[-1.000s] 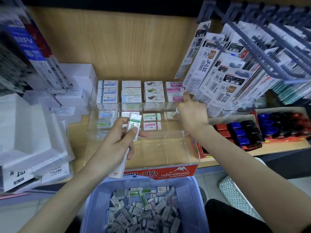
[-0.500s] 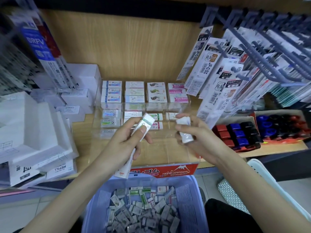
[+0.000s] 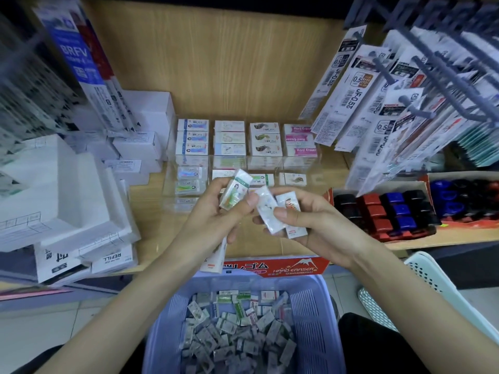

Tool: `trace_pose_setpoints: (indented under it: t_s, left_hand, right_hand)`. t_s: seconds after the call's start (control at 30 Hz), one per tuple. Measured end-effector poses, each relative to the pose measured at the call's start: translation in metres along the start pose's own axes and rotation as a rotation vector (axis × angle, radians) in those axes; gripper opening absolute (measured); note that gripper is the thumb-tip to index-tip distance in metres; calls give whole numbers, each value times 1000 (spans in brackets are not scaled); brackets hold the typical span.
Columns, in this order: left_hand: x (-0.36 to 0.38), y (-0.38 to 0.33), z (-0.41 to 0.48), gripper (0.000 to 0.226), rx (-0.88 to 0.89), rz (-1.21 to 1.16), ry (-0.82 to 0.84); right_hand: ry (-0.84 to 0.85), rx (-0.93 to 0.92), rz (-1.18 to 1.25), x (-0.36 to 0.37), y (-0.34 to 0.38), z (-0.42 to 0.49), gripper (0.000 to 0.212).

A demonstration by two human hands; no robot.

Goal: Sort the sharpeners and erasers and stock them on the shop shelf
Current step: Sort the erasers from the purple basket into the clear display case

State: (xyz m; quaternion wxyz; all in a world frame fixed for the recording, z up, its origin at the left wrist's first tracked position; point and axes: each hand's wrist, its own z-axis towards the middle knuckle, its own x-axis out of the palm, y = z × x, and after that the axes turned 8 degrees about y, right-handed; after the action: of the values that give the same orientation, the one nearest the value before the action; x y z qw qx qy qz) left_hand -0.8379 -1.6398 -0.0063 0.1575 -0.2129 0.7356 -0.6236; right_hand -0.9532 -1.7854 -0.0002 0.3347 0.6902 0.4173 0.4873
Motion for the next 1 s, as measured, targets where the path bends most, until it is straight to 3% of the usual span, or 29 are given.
trace_pose_setpoints:
  t_s: [0.13,0.27,0.33,0.43,0.53,0.63,0.8,1.0]
  left_hand:
    - [1,9,-1,21,-32,3,-23]
    - [-1,18,-5,20,-138,-56,-203]
    - [-2,20,-6,20,-163,-116,-275]
    - [-3,22,-7,22,-147,-165,-329]
    - [-3,24,-7,19,-125,-155,-336]
    - [-5,26,-8,17,-127,-136,-325]
    - [-17,28,-12,16,-135,-108,-333]
    - [-31,28,-16,18,-135,-138,-363]
  right_hand:
    - [-43,70,-177,9,-7,4,30]
    - [-280,21,-521,14,-22,12,12]
    - [-379,-45,-713,17,-30,17,16]
    - [-381,-136,-1032,24,-35,19,32]
    - [-410,-229,-1224,24,-37,20,33]
    - [-453,-252,-1204,19,-35,22,34]
    - [-291,-210,-1140,25,-35,23,35]
    - [-302,-187,-1130,33,-29,37,26]
